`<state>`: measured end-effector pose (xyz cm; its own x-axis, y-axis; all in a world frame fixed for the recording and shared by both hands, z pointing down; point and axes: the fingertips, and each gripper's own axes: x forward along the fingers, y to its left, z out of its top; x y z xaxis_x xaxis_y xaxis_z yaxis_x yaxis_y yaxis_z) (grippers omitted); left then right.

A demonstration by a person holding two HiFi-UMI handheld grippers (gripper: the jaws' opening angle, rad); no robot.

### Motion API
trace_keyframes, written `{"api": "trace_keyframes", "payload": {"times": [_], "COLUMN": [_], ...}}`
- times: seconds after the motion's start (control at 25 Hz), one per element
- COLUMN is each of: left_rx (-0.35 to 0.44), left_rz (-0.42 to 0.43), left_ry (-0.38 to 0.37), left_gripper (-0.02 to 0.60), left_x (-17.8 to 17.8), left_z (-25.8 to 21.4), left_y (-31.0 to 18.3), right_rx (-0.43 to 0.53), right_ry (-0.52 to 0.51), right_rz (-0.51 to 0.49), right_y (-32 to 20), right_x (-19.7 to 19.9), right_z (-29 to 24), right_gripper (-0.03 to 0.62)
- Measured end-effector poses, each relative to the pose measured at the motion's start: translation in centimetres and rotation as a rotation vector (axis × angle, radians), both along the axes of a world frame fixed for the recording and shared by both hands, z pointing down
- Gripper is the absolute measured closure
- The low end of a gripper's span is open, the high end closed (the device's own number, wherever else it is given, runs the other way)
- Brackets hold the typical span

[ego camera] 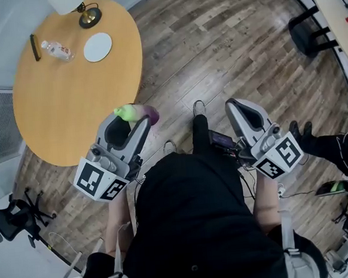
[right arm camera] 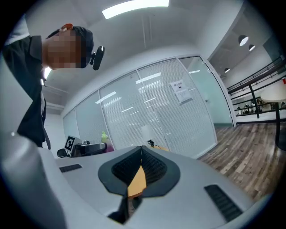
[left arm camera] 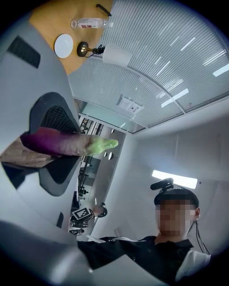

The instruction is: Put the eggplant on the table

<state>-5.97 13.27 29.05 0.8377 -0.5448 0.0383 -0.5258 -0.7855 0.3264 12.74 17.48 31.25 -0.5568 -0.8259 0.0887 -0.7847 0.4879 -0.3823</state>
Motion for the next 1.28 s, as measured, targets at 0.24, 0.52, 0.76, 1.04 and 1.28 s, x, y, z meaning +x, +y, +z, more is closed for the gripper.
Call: {"api": "trace_keyframes", "payload": {"times": [0.24, 0.52, 0.76, 1.04, 1.28], "left_rx": [0.015, -0.001, -0.038, -0.132, -0.186], "left_rz": [-0.111, -0.218, -0.296, -0.359, -0.417], "left_ry": [-0.027, -0.024, -0.043, -0.065, -0.058], "left_gripper": [0.405, 0.405, 0.405, 0.405, 0.405], "left_x": [4.3, 10.0, 12.2, 10.7, 8.0], "left_z": [-1.0, -0.9, -0.6, 1.6, 3.3], "left_y": [-5.2, -9.0, -10.9, -12.1, -15.2], "right_rx": [-0.005, -0.012, -0.040, -0.076, -0.086], "right_ry": [0.007, 0.011, -0.017, -0.028, -0.003], "right_rz": [-0.129, -0.256, -0.346, -0.399, -0.417], "right_y": [-6.9, -12.8, -16.4, -18.0, -20.0], "right_x": [4.3, 9.1, 10.8, 9.5, 8.4], "right_z": [-0.2, 0.5, 1.5, 3.4, 3.6], "right_gripper": [0.577, 0.577, 0.577, 0.577, 0.577]}}
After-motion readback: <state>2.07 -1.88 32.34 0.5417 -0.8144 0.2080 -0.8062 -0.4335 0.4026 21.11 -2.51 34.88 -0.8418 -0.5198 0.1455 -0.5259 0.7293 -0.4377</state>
